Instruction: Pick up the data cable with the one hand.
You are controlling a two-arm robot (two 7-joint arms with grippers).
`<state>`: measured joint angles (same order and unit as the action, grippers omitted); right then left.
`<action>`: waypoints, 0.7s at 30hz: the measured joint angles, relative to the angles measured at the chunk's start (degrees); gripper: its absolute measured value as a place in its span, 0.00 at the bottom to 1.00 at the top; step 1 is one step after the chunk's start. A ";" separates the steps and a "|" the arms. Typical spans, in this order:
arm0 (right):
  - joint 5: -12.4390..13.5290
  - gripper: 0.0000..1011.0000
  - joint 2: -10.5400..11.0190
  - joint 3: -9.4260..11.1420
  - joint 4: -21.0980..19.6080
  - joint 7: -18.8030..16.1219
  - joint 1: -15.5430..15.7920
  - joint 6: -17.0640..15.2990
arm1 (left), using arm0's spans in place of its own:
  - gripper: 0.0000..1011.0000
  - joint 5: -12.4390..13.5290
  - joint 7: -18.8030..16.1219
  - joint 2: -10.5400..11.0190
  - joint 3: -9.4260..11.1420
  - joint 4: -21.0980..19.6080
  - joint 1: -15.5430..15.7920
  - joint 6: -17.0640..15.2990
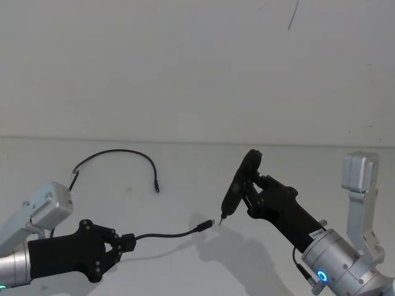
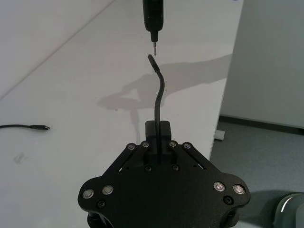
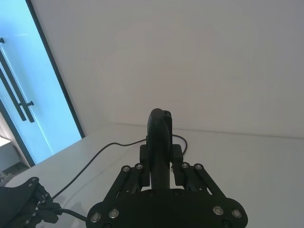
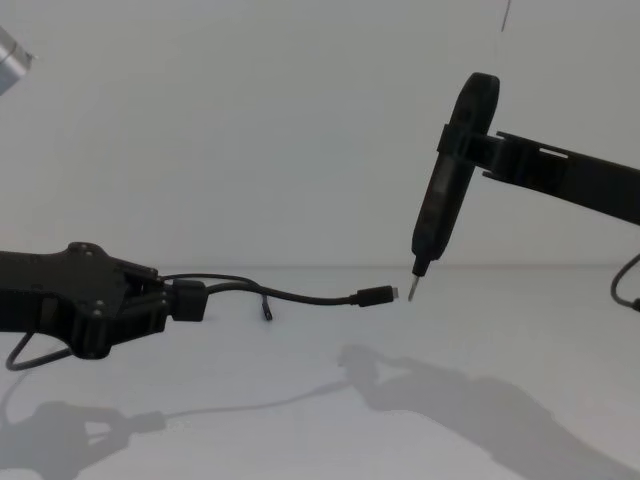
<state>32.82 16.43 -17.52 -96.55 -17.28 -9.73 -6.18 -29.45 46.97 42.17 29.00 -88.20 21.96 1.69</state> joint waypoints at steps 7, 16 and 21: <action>0.73 0.27 0.13 -0.28 0.43 -0.19 -0.25 0.17 | 0.05 0.00 0.00 0.00 0.00 0.00 0.00 0.00; 1.60 0.27 0.28 -0.54 0.48 -0.30 -0.42 0.21 | 0.05 0.00 0.00 0.00 0.00 0.01 0.00 0.00; 2.18 0.27 0.37 -0.68 0.57 -0.33 -0.55 0.30 | 0.05 0.00 0.00 0.00 0.00 0.00 0.00 0.00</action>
<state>34.99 16.80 -18.20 -95.98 -17.61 -10.28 -5.88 -29.45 46.97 42.18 29.00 -88.20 21.96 1.68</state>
